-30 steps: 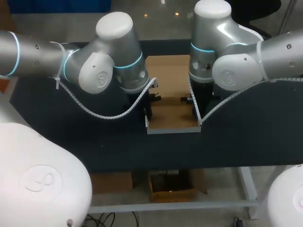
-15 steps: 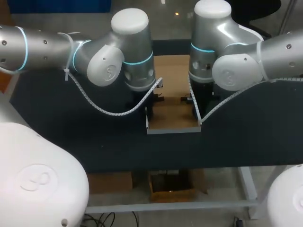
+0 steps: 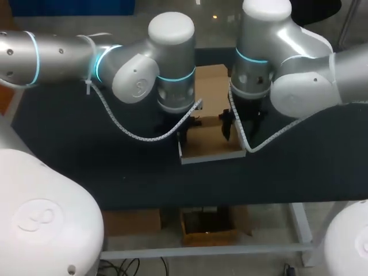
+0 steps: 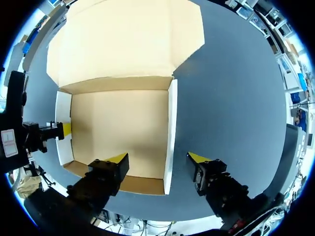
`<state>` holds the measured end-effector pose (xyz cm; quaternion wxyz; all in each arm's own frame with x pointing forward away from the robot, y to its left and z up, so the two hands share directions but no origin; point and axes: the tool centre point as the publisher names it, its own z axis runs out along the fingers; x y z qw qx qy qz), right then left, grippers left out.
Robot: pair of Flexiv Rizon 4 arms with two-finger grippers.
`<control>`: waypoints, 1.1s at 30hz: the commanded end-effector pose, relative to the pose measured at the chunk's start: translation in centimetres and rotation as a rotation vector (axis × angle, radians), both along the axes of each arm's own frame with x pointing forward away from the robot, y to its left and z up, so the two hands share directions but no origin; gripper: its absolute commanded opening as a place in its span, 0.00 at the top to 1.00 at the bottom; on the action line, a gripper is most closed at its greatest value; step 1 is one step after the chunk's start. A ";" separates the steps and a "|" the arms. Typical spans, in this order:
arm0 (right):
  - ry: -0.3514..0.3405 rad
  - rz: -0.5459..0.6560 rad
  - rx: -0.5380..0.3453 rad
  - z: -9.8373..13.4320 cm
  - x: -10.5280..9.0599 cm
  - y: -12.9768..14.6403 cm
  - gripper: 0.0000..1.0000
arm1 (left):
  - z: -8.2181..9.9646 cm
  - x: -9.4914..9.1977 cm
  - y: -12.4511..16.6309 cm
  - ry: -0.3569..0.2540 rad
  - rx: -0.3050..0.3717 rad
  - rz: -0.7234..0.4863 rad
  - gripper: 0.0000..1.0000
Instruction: Assemble the packaging by folding the flat box into shape, placing the metal phone stand inside, and closing the box properly
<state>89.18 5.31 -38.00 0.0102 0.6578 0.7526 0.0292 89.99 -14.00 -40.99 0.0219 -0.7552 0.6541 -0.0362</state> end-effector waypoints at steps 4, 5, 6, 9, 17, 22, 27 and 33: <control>-0.109 0.044 0.059 1.0 -1.7 -1.5 0.00 | 0.3 -0.8 0.1 -0.022 0.032 -0.017 1.00; -0.123 0.060 0.070 1.2 -1.8 -1.6 0.00 | 0.3 -0.8 0.2 -0.022 0.029 -0.024 1.00; -0.134 0.072 0.072 1.3 -1.9 -1.7 0.00 | 0.3 -0.9 0.3 -0.025 0.029 -0.030 1.00; -0.175 0.135 0.082 2.0 -2.3 -2.0 0.00 | 0.4 -1.1 0.5 -0.027 0.027 -0.048 1.00; -0.300 0.313 0.110 4.4 -3.2 -3.3 0.00 | 0.6 -1.2 1.3 -0.023 0.021 -0.068 1.00; -0.404 0.464 0.199 5.4 -3.7 -4.2 0.00 | 0.6 -1.3 1.7 -0.027 0.030 -0.072 1.00; -0.430 0.560 0.223 5.9 -4.0 -4.8 0.00 | 0.7 -1.3 1.9 -0.032 0.037 -0.074 1.00; -0.398 0.552 0.197 6.1 -4.0 -4.8 0.00 | 0.8 -1.3 2.2 -0.030 0.038 -0.071 1.00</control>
